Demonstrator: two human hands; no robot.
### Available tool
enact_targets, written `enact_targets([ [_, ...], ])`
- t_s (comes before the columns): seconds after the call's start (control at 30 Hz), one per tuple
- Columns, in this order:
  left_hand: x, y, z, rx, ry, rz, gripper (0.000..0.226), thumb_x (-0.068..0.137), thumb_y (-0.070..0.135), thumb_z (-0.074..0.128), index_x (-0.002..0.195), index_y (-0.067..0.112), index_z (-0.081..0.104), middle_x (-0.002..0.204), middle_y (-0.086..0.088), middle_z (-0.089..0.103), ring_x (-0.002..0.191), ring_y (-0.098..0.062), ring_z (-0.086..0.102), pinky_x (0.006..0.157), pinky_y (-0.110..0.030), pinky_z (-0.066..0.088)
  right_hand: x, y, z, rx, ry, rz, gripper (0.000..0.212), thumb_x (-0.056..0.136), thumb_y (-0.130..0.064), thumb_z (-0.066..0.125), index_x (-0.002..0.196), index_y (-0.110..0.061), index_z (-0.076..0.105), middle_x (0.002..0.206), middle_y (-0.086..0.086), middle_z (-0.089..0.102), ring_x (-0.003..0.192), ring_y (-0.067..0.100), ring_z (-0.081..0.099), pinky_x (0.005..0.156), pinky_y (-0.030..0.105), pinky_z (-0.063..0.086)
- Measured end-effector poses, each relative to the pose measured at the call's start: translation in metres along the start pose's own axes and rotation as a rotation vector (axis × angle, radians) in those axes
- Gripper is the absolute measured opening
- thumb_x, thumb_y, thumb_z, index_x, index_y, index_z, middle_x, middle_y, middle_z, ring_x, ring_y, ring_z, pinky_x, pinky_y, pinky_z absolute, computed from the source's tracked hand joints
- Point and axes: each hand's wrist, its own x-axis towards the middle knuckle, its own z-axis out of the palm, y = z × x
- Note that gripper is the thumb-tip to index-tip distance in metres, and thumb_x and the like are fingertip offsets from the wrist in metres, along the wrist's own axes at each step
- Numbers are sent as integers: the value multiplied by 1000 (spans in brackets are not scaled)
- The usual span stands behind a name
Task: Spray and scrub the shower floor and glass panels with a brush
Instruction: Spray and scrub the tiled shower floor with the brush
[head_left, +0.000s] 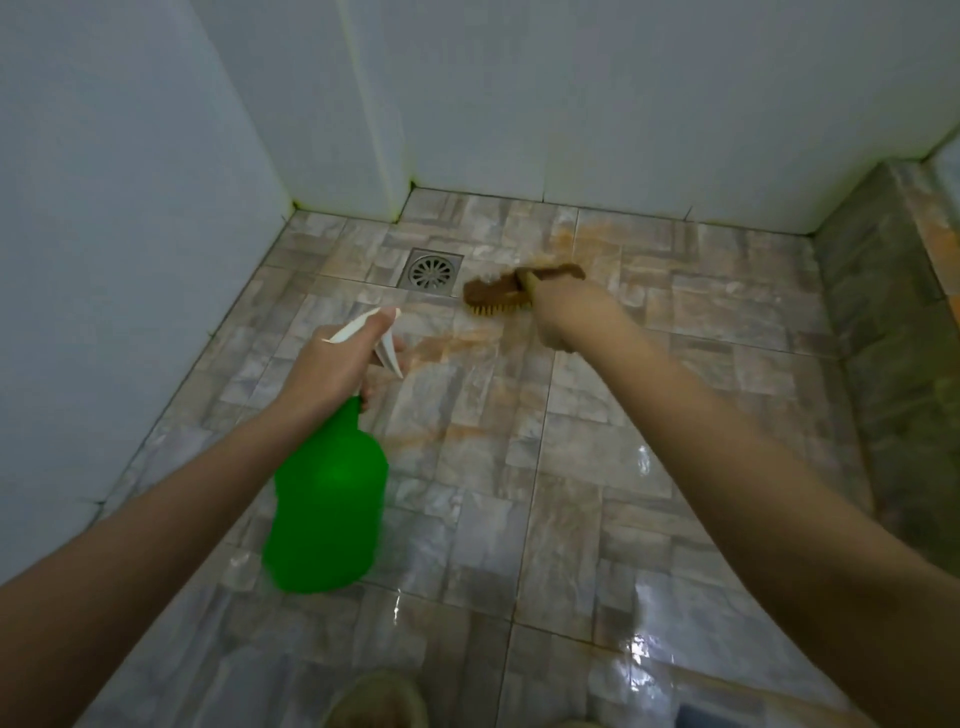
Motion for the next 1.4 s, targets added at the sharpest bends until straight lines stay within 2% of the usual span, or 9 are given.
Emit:
enact_targets([
  [0.13,-11,-2,-21,-31,42,0,47,87,61,56,90,17,75,91,-5,79,88,-55,65,44,-26,43,-40,-29,28,-7,-124,-94,68,95,-4,40,155,-19,11,150,16,34,123,37,49,97,48,44],
  [0.3,-21,-13,-31,-31,50,-39,45,98,51,54,91,12,76,91,-8,79,72,-37,59,40,-22,41,-5,-34,23,57,-25,-131,88,89,6,43,154,-26,-7,124,21,56,73,27,54,70,40,47],
  [0.4,-20,-15,-38,-61,46,-42,45,91,57,57,92,17,76,93,-7,79,77,-53,64,46,-25,42,-43,-39,16,-68,-167,-152,84,88,2,49,155,-17,2,135,20,48,96,31,56,77,39,47],
  [0.57,-16,-18,-44,-88,69,-62,47,95,57,55,92,15,77,90,-3,80,99,-58,62,45,-24,42,-28,-59,25,-65,-148,-255,99,85,8,48,152,-32,-12,124,21,54,64,20,50,62,36,47],
  [0.8,-18,-23,-70,-94,118,11,38,99,51,52,94,20,75,96,-6,79,51,-35,54,43,-26,43,-55,-98,24,-145,-224,-279,88,87,3,53,155,-15,-1,140,15,45,84,26,55,55,33,41],
  [0.93,-14,-35,-87,-82,109,9,49,86,65,56,91,21,77,91,-1,79,76,-51,66,47,-28,45,-2,-120,26,-43,-43,-315,95,88,9,44,152,-30,-14,111,18,62,60,19,50,49,33,38],
  [1.13,-2,-46,-118,-99,140,33,40,87,59,54,88,25,76,85,-3,79,92,-56,66,49,-27,44,-19,-134,2,-175,-231,-298,98,87,7,52,153,-31,-11,121,19,55,52,15,48,37,24,40],
  [1.3,19,-54,-139,-101,163,3,55,79,66,58,95,17,78,84,-3,79,88,-50,69,49,-30,46,47,-158,7,-114,-15,-331,104,84,11,48,151,-36,-16,97,19,59,51,21,54,37,30,40],
  [1.4,33,-59,-151,-88,187,7,49,88,61,59,82,16,79,84,-5,79,72,-44,68,50,-32,48,55,-184,-17,-265,-149,-256,80,87,4,50,154,-16,11,101,19,62,51,21,56,37,28,43],
])
